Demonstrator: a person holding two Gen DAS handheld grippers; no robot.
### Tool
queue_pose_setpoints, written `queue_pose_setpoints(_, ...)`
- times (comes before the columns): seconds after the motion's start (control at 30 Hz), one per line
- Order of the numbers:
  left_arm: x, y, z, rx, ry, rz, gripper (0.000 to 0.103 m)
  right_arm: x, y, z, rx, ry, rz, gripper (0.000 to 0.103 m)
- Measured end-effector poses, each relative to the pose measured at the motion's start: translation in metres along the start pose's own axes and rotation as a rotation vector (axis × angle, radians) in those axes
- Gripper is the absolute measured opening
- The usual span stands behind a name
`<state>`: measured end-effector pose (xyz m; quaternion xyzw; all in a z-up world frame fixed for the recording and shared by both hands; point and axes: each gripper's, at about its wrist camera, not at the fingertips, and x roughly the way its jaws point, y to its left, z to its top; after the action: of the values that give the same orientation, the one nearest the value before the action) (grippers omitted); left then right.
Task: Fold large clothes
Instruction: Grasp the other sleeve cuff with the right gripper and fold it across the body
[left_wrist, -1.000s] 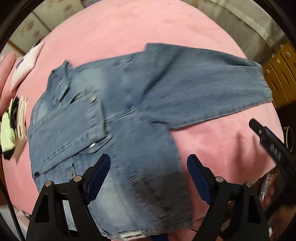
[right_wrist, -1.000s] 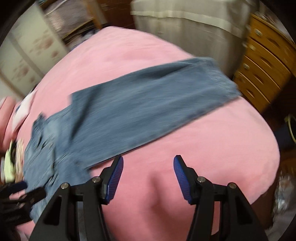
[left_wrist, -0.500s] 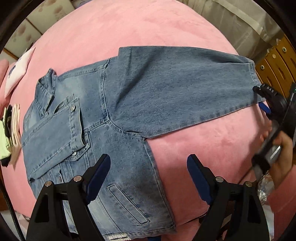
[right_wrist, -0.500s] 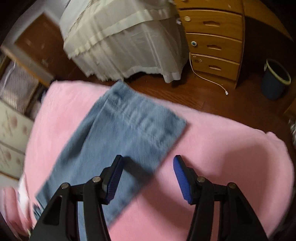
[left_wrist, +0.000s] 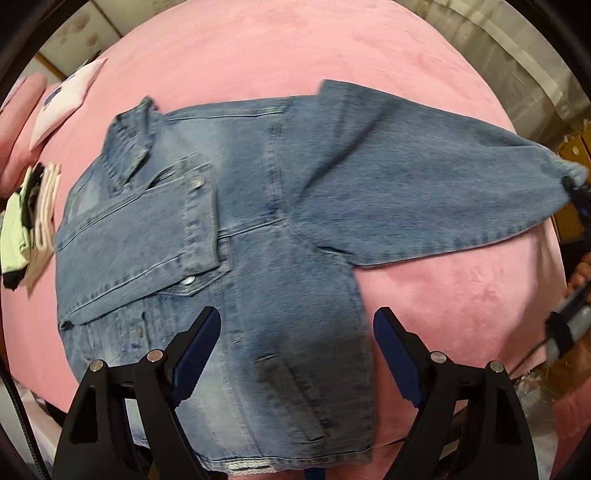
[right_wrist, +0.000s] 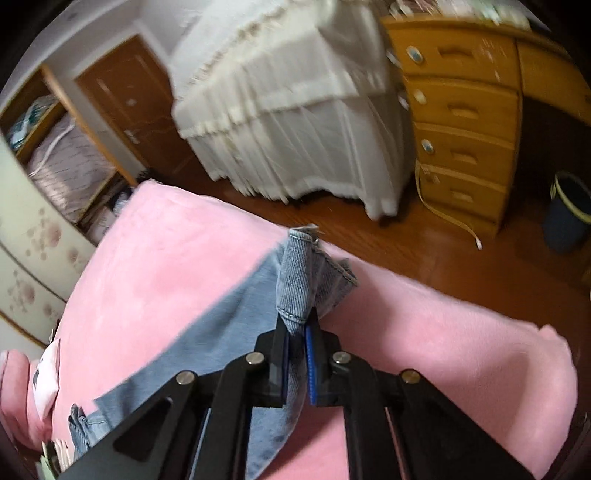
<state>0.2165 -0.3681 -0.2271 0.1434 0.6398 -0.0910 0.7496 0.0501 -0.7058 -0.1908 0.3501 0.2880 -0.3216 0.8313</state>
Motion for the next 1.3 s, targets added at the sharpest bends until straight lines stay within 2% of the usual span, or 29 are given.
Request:
queue_pose_setpoints(0.27, -0.009, 0.073, -0.021, -0.064, -0.051, 0.022, 0.083, -0.066, 0.090, -0.005, -0.123, -0.076, 0.159, 0.007)
queue_pose_setpoints(0.43, -0.012, 0.130, -0.041, -0.118, -0.061, 0.029, 0.083, -0.104, 0.163, -0.034, -0.246, -0.083, 0.298, 0.007)
queue_pose_setpoints(0.63, -0.016, 0.205, -0.069, -0.171, -0.075, 0.062, 0.083, -0.128, 0.251, -0.108, -0.428, 0.001, 0.446, 0.007)
queue_pose_setpoints(0.73, -0.016, 0.240, -0.078, -0.199, -0.082, 0.080, 0.083, -0.123, 0.288, -0.163, -0.480, 0.098, 0.519, 0.007)
queue_pose_setpoints(0.83, -0.014, 0.271, -0.087, -0.234, -0.081, 0.077, 0.083, -0.097, 0.313, -0.230, -0.570, 0.189, 0.503, 0.007)
queue_pose_setpoints(1.0, -0.006, 0.308, -0.098, -0.253, -0.073, 0.064, 0.083, -0.052, 0.328, -0.317, -0.681, 0.308, 0.386, 0.007)
queue_pose_setpoints(1.1, 0.002, 0.323, -0.099, -0.244, -0.068, 0.050, 0.083, -0.040, 0.327, -0.344, -0.730, 0.350, 0.305, 0.010)
queue_pose_setpoints(1.2, 0.012, 0.328, -0.096, -0.232, -0.054, 0.021, 0.083, -0.044, 0.325, -0.355, -0.769, 0.323, 0.261, 0.011)
queue_pose_setpoints(1.3, 0.021, 0.327, -0.089, -0.224, -0.055, -0.041, 0.083, -0.044, 0.323, -0.353, -0.773, 0.354, 0.241, 0.011)
